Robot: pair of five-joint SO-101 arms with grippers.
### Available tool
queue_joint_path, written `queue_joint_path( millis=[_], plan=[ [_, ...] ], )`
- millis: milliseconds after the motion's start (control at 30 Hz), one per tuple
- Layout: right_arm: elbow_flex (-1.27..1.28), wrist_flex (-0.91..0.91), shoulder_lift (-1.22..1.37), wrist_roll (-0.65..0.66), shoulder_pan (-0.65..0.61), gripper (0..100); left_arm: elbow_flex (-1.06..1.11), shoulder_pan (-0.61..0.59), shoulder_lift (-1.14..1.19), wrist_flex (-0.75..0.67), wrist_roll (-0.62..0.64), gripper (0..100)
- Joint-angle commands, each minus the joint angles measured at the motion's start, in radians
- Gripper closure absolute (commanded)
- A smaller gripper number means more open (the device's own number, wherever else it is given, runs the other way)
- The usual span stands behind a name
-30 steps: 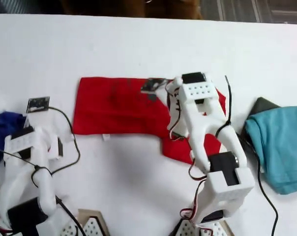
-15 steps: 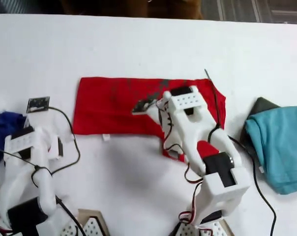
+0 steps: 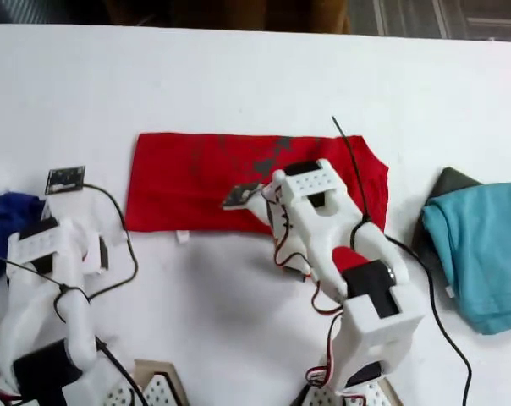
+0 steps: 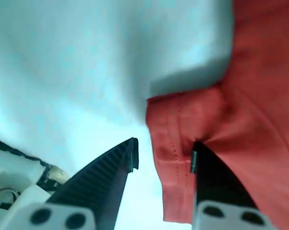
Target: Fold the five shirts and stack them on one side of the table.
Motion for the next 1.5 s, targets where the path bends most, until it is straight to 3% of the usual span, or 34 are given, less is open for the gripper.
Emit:
queue_joint_path(
  millis=[0, 133, 833, 1467],
  plan=[
    [-0.069, 0.007, 0.087, -0.052, -0.005, 84.1, -0.001, -0.009, -0.029, -0.009, 0.003, 94],
    [-0.144, 0.047, 0.131, -0.055, -0.004, 99.1, -0.001, -0.009, -0.029, -0.009, 0.003, 94],
    [-0.611, 0.315, 0.145, -0.052, 0.077, 98.0, -0.001, -0.009, -0.029, -0.009, 0.003, 94],
    [-0.747, 0.251, 0.147, -0.049, 0.159, 97.8, -0.001, -0.009, -0.029, -0.009, 0.003, 94]
  ],
)
